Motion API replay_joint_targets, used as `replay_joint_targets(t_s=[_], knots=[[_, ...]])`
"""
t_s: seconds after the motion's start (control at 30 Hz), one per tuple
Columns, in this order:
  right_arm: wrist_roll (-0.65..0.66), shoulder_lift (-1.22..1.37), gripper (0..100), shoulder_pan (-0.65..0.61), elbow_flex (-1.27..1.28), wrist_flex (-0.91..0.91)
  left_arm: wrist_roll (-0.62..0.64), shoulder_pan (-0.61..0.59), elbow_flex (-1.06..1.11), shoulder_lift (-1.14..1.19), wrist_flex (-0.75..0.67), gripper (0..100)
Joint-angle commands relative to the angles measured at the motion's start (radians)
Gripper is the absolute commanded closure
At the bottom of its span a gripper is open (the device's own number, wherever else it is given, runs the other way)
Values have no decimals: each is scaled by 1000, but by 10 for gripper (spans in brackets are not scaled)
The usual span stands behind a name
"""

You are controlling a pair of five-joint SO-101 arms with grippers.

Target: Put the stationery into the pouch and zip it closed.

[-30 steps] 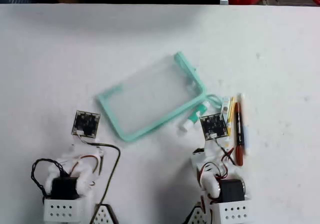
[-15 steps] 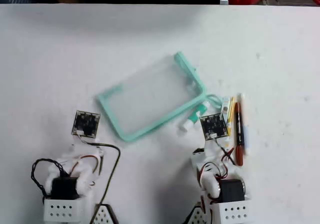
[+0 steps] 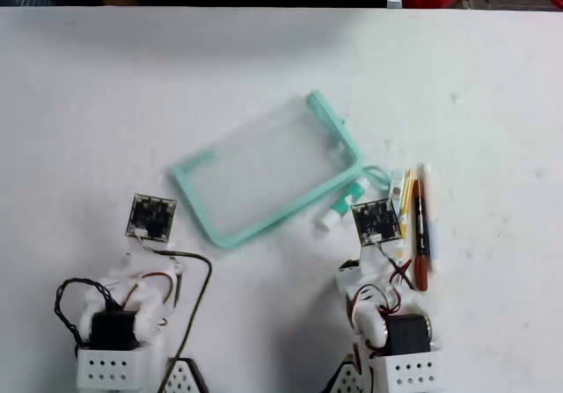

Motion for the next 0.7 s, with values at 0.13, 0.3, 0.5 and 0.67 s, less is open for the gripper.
replay_joint_targets(t_s=[0.13,0.3,0.5,0.67], knots=[[-5,-2,981,-2,6,4,-9,12,-5,-7,3,976],[-8,-4,981,-2,6,4,-9,15,-5,-7,0,976],[-8,-4,980,-4,6,4,-9,15,-5,-7,-44,976],[-8,-4,980,-4,6,4,-9,15,-5,-7,-212,976]])
